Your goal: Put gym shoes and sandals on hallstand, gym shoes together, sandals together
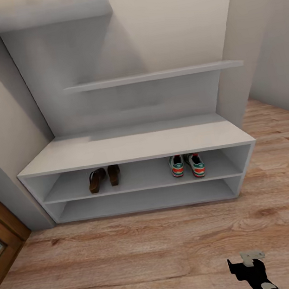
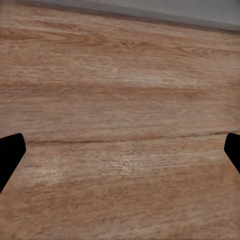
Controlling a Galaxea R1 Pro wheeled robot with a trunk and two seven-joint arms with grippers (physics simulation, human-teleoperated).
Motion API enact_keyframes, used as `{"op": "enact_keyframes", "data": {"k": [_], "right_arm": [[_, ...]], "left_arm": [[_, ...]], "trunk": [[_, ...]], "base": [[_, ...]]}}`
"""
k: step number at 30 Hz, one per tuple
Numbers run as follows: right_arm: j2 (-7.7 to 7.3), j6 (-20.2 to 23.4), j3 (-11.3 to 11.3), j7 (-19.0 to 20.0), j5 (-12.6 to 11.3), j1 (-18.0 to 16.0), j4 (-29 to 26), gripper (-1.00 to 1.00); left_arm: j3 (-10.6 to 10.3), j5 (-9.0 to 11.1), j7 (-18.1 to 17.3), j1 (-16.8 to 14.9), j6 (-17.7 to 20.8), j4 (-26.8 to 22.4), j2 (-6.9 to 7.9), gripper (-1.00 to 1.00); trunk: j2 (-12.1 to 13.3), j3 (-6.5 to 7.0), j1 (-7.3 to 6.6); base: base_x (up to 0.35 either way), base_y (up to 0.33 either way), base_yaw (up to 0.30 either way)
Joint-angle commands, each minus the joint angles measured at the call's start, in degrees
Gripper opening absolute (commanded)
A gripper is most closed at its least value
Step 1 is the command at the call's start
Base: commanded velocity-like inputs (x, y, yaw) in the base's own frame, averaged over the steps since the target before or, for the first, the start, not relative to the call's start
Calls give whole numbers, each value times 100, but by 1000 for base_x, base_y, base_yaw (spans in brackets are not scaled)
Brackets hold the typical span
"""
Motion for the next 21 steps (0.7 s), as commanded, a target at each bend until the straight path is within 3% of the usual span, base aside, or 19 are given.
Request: {"op": "enact_keyframes", "data": {"k": [1,14,21], "right_arm": [[-1,-19,38,-11,-33,9,5,100],[32,-142,38,-6,-37,107,-6,100],[45,-266,38,-7,-32,113,-4,100]], "left_arm": [[18,39,-30,-4,13,8,-1,100],[9,37,391,-4,14,13,-1,100],[9,37,406,-4,14,16,-4,100]], "trunk": [[40,14,-24],[561,247,-309],[842,373,-463]], "base": [[0,0,0],[0,0,0],[0,0,0]]}}
